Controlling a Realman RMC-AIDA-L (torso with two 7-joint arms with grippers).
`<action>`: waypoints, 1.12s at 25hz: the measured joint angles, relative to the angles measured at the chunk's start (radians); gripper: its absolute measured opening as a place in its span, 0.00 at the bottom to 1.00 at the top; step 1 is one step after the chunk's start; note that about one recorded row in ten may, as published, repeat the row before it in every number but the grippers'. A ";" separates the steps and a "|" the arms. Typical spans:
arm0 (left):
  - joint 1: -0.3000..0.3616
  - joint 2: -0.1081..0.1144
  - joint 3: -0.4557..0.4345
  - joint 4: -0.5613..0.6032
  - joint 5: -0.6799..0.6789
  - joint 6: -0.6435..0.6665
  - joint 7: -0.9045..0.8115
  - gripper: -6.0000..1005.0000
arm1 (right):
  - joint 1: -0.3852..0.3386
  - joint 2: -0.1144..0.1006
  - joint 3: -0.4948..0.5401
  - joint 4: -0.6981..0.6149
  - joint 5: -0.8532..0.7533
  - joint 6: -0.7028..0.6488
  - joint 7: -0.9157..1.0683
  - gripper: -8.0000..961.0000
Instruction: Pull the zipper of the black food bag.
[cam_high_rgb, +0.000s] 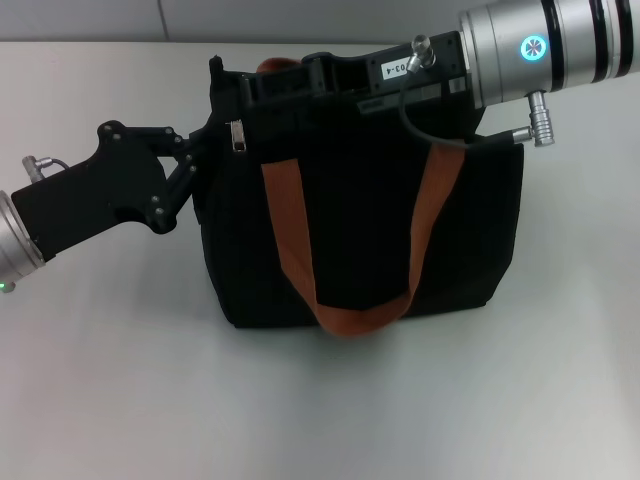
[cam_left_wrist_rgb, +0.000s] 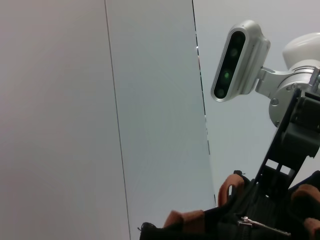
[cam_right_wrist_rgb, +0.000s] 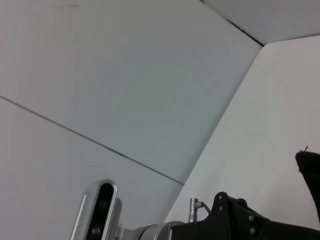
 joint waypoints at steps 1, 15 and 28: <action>0.000 0.000 0.000 0.000 0.000 0.002 0.000 0.03 | 0.001 0.001 -0.002 0.000 0.000 0.004 0.003 0.85; -0.016 0.002 0.001 0.011 0.000 0.020 -0.028 0.03 | 0.013 0.002 -0.045 0.002 0.000 0.035 0.011 0.85; -0.039 -0.005 0.011 0.048 0.002 0.023 -0.058 0.03 | 0.017 0.002 -0.051 0.002 0.003 0.047 0.008 0.85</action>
